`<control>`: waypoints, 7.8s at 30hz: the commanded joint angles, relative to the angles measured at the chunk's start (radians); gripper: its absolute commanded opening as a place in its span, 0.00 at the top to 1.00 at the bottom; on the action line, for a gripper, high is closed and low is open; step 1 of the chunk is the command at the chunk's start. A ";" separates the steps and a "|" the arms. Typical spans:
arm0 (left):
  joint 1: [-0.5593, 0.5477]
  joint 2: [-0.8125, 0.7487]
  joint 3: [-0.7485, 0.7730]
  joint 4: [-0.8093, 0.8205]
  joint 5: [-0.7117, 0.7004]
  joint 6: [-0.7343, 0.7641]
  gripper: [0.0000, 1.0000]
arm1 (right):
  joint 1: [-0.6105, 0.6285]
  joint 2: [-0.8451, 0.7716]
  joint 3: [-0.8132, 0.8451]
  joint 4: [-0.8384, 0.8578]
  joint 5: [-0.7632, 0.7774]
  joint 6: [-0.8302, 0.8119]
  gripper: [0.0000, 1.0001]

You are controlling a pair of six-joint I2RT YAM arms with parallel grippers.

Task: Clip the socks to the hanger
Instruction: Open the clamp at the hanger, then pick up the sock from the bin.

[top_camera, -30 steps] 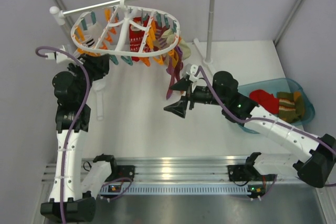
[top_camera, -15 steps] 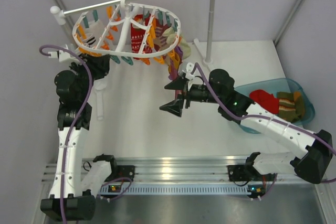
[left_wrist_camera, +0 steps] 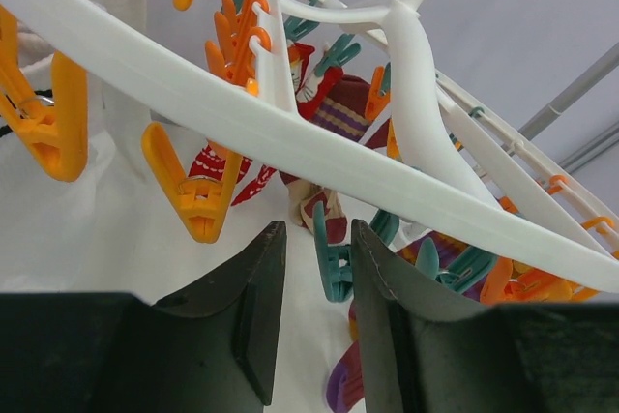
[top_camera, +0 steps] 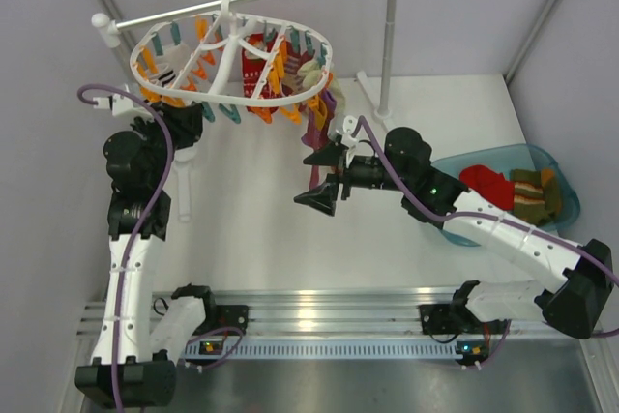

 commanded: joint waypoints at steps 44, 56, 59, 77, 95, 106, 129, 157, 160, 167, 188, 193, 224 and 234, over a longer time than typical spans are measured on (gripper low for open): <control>0.002 0.019 0.175 -0.204 0.179 -0.127 1.00 | 0.175 0.415 0.342 0.537 0.274 -0.090 0.48; 0.004 0.013 0.186 -0.204 0.255 -0.105 1.00 | 0.175 0.521 0.438 0.531 0.354 -0.125 0.50; 0.002 0.011 0.182 -0.202 0.268 -0.102 1.00 | 0.177 0.533 0.452 0.529 0.360 -0.121 0.50; 0.002 -0.018 0.157 -0.196 0.311 -0.111 0.94 | 0.169 0.585 0.509 0.472 0.366 -0.121 0.95; 0.002 -0.092 0.137 -0.184 0.280 -0.118 0.42 | 0.170 0.570 0.517 0.451 0.391 -0.069 1.00; 0.002 -0.019 0.139 -0.097 0.209 -0.139 0.49 | 0.178 0.554 0.501 0.454 0.356 -0.064 1.00; 0.000 0.027 0.111 -0.006 0.220 -0.164 0.50 | 0.206 0.574 0.515 0.431 0.348 -0.089 1.00; -0.006 0.085 0.126 -0.003 0.185 -0.185 0.93 | 0.204 0.551 0.500 0.379 0.351 -0.105 0.83; -0.004 0.083 0.129 -0.020 0.179 -0.182 0.99 | 0.197 0.512 0.474 0.348 0.357 -0.109 0.68; -0.004 0.079 0.129 -0.030 0.179 -0.184 1.00 | 0.169 0.334 0.416 0.076 0.250 -0.130 0.34; -0.006 0.056 0.107 -0.034 0.186 -0.170 1.00 | -0.909 -0.078 0.129 -1.003 -0.183 -0.627 0.00; -0.004 0.059 0.106 -0.032 0.194 -0.165 1.00 | -1.196 0.088 0.176 -1.126 -0.070 -0.776 0.08; -0.004 0.050 0.093 -0.035 0.186 -0.147 1.00 | -1.426 0.502 0.218 -0.603 0.501 -0.411 0.48; -0.006 0.042 0.096 -0.044 0.177 -0.136 1.00 | -1.426 0.582 0.179 -0.520 0.517 -0.307 0.51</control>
